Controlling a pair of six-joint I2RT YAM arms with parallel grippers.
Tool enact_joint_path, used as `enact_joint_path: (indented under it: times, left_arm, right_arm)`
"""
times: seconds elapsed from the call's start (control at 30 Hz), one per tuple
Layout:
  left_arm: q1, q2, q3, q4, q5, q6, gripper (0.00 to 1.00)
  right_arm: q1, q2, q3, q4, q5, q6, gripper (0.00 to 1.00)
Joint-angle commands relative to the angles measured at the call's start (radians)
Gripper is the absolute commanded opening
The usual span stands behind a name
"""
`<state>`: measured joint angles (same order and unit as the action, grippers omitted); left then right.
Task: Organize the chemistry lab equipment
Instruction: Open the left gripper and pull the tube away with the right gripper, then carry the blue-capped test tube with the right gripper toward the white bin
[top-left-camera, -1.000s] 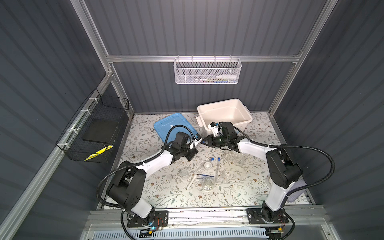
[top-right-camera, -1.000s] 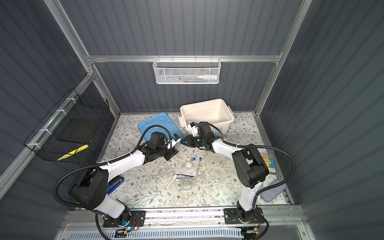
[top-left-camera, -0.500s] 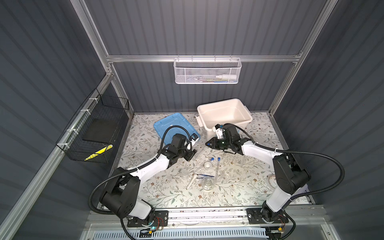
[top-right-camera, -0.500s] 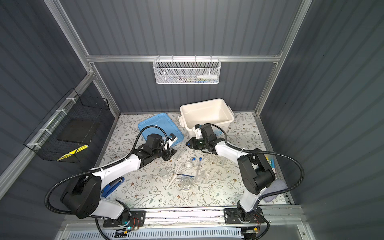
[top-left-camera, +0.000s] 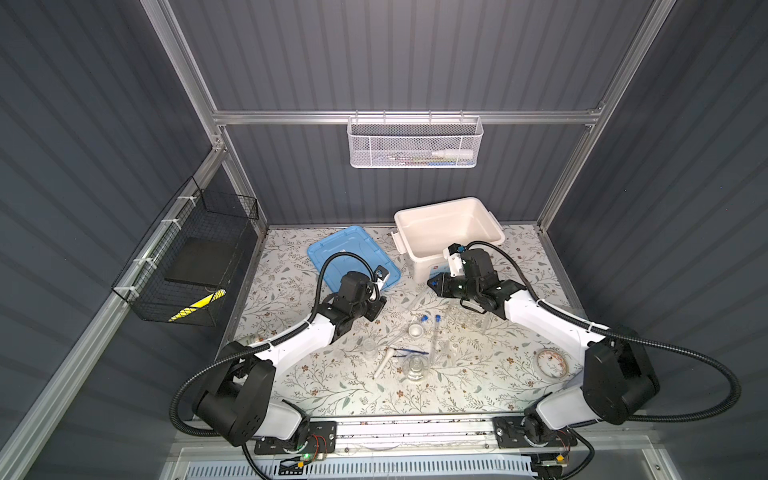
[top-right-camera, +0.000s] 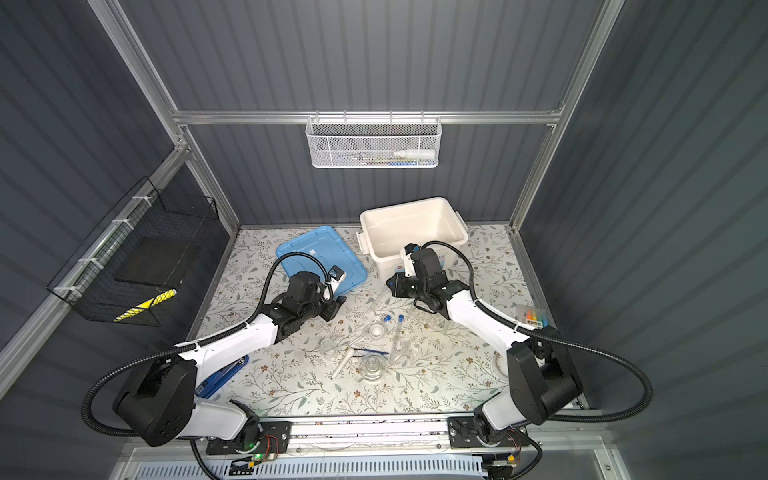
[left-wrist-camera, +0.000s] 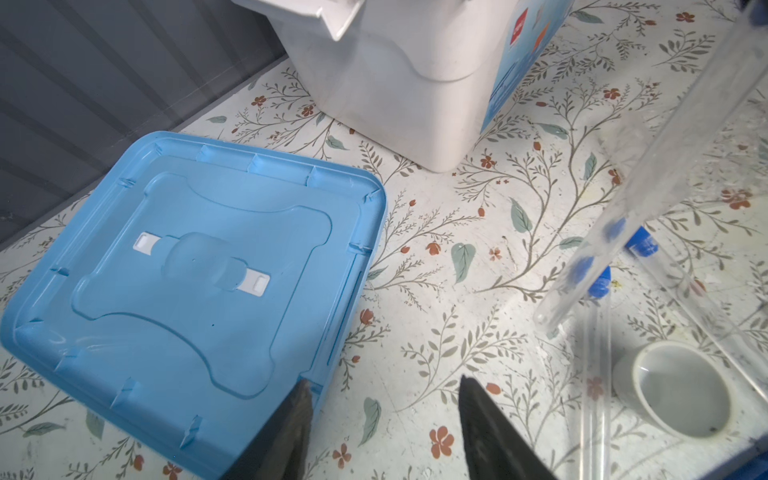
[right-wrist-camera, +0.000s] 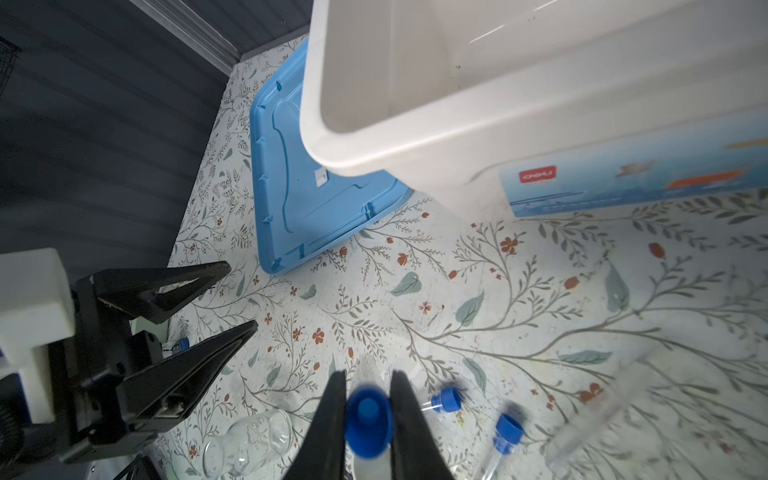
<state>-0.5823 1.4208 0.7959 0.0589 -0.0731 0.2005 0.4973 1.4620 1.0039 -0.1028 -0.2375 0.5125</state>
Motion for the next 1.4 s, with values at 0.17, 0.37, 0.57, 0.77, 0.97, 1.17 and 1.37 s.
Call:
enact_joint_path:
  times: [0.17,0.37,0.57,0.77,0.97,1.17,1.37]
  left_arm:
    - [-0.005,-0.019,-0.027,0.013,-0.081,-0.056,0.59]
    - [-0.005,-0.017,-0.030,0.010,-0.120,-0.074,0.59]
    - [-0.005,-0.006,-0.033,0.007,-0.117,-0.074,0.59]
    - [-0.005,0.006,-0.029,0.003,-0.116,-0.076,0.59]
    - [-0.005,0.007,-0.029,-0.007,-0.114,-0.078,0.59]
    - [-0.005,0.012,-0.028,-0.013,-0.105,-0.075,0.58]
    - [-0.005,0.014,-0.029,-0.014,-0.103,-0.073,0.58]
  right_arm:
    - [-0.036,-0.149,-0.027,-0.135,0.178,-0.081,0.05]
    - [-0.077,-0.254,-0.068,-0.187,0.303,-0.136,0.05]
    - [-0.085,-0.306,-0.087,-0.224,0.417,-0.199,0.06]
    - [-0.085,-0.286,-0.087,-0.238,0.453,-0.230,0.06]
    - [-0.085,-0.259,-0.095,-0.173,0.447,-0.228,0.06]
    - [-0.082,-0.227,-0.094,-0.122,0.422,-0.240,0.06]
    - [-0.077,-0.203,-0.090,-0.115,0.438,-0.262,0.06]
